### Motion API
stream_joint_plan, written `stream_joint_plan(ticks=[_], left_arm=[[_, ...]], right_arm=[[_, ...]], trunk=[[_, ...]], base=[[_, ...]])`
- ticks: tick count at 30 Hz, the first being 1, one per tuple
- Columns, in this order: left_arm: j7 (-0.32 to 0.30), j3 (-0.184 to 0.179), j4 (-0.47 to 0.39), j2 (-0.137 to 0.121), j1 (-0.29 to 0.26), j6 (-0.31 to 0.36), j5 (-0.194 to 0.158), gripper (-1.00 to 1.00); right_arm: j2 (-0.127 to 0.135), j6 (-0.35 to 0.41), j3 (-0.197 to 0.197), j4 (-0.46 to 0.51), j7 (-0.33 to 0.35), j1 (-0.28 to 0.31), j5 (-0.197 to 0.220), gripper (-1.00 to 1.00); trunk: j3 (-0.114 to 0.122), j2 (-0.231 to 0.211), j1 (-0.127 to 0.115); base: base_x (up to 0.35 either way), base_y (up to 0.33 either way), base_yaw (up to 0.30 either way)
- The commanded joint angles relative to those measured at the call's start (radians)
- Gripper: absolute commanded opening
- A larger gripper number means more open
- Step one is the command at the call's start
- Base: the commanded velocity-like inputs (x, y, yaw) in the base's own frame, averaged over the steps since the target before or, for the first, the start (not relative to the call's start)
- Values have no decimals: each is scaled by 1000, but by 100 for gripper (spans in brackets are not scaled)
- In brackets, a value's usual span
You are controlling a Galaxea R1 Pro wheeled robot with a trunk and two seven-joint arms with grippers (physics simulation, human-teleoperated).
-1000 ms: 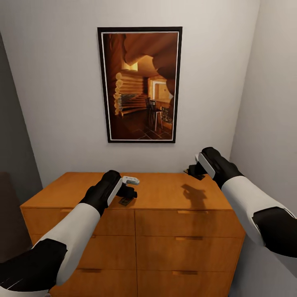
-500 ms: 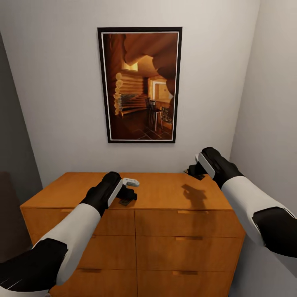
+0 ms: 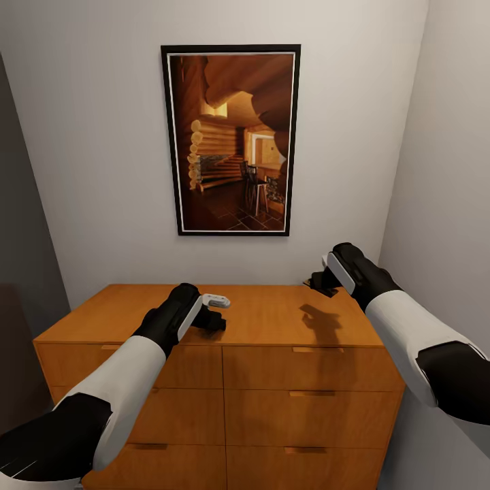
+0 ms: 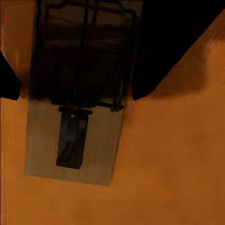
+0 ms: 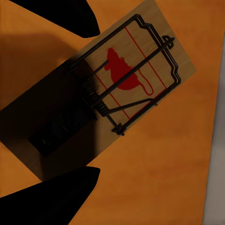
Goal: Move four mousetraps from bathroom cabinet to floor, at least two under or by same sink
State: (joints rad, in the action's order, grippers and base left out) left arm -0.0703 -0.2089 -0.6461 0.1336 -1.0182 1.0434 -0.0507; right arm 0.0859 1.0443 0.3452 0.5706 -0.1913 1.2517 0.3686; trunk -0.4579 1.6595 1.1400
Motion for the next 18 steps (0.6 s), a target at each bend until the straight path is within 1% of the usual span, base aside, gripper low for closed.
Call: stream_joint_plan(ticks=[1,8,13,15,17,18], left_arm=[[1,-4,86,-1,0,4,14,-100],[1,-3,101,0,0,4,14,-100],[1,-2,84,2,0,4,18,-100],[1,-2,55,1,0,4,20,-100],[1,0,0,0,0,4,20,-100],[1,2,-48,-2,0,4,19,-100]], right_arm=[[1,3,8,1,-8,1,11,-100],[1,3,8,1,-8,1,10,-100],[1,3,8,1,-8,0,10,-100],[1,3,8,2,-8,1,11,-100],[1,3,8,1,-7,1,11,-100],[1,3,8,1,-7,1,11,-100]], trunk=[[-1,1,0],[-1,1,0],[-1,1,0],[-1,1,0],[-1,1,0],[-1,1,0]], base=[[0,0,0],[0,0,0],[0,0,0],[0,0,0],[0,0,0],[0,0,0]])
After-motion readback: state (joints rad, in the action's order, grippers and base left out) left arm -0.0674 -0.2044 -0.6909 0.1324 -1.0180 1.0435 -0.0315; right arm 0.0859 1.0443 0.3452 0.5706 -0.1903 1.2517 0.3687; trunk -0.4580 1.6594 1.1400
